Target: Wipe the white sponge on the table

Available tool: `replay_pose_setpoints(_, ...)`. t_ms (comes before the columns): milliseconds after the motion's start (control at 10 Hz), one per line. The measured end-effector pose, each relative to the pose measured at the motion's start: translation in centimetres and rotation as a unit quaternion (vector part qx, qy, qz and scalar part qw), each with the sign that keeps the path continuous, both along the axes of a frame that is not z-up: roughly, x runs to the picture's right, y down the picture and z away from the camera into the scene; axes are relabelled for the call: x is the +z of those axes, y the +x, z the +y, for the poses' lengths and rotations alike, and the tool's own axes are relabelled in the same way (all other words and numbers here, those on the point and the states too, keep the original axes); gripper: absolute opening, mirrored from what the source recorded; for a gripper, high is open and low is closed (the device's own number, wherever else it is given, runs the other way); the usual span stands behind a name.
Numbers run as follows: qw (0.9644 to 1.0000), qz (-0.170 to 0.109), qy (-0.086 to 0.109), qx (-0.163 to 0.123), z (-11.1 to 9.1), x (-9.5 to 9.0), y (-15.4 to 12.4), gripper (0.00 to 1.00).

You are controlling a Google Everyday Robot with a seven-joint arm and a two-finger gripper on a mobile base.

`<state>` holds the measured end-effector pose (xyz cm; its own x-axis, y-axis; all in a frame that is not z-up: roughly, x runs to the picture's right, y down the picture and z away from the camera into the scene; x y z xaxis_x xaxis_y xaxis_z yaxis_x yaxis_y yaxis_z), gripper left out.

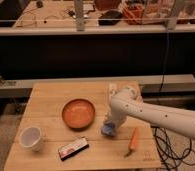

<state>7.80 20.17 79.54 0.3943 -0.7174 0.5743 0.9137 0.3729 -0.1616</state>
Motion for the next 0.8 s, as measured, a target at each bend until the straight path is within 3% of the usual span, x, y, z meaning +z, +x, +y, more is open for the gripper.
replay_pose_setpoints(400, 0.9992, -0.024, -0.010, -0.029, 3.7, -1.5, -1.9, 0.14)
replay_pose_setpoints(800, 0.9992, -0.018, -0.033, 0.012, 9.2, -1.4, -0.8, 0.14)
